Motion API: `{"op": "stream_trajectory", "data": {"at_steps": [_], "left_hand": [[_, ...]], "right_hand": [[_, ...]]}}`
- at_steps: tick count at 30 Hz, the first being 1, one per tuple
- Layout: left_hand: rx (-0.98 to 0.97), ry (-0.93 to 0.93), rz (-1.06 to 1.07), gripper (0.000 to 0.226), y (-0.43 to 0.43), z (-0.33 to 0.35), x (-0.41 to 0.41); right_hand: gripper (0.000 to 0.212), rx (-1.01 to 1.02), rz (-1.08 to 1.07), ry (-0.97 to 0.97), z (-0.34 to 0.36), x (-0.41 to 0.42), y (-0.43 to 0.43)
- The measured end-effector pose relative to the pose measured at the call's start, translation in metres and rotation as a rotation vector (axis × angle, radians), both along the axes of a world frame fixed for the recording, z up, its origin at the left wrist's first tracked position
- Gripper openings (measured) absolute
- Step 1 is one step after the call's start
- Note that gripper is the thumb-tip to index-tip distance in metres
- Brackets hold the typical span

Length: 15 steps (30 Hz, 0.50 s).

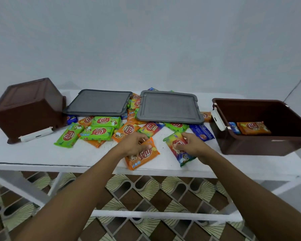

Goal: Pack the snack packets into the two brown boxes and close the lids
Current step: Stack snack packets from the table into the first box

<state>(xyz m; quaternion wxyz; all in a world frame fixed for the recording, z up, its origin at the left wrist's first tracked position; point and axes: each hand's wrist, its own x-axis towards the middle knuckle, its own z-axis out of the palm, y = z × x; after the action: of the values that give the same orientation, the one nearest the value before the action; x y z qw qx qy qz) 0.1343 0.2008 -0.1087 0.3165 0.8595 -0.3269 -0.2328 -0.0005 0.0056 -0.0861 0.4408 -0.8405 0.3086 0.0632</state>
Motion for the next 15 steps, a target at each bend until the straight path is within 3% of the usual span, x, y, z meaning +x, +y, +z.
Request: {"op": "stream_trajectory", "data": {"at_steps": [3,6,9,11,15], "left_hand": [[0.045,-0.014,-0.065,0.040,-0.011,0.014,-0.002],[0.096,-0.080,-0.119,0.043,-0.029,0.027,-0.004],[0.059,0.028,-0.092,0.032,-0.049,0.046,-0.004],[0.039,0.091,-0.098,0.022,-0.071,0.062,-0.005],[-0.038,-0.004,-0.116,0.019,-0.132,0.099,-0.010]], "right_hand": [[0.064,0.082,0.046,-0.023,0.015,-0.005,-0.010],[0.034,0.102,0.114,-0.068,0.039,-0.008,-0.022],[0.016,0.113,0.157,-0.130,0.068,-0.014,-0.046],[0.014,0.122,0.171,-0.203,0.085,-0.021,-0.072],[0.027,0.074,0.112,-0.236,0.108,-0.040,-0.151]]}}
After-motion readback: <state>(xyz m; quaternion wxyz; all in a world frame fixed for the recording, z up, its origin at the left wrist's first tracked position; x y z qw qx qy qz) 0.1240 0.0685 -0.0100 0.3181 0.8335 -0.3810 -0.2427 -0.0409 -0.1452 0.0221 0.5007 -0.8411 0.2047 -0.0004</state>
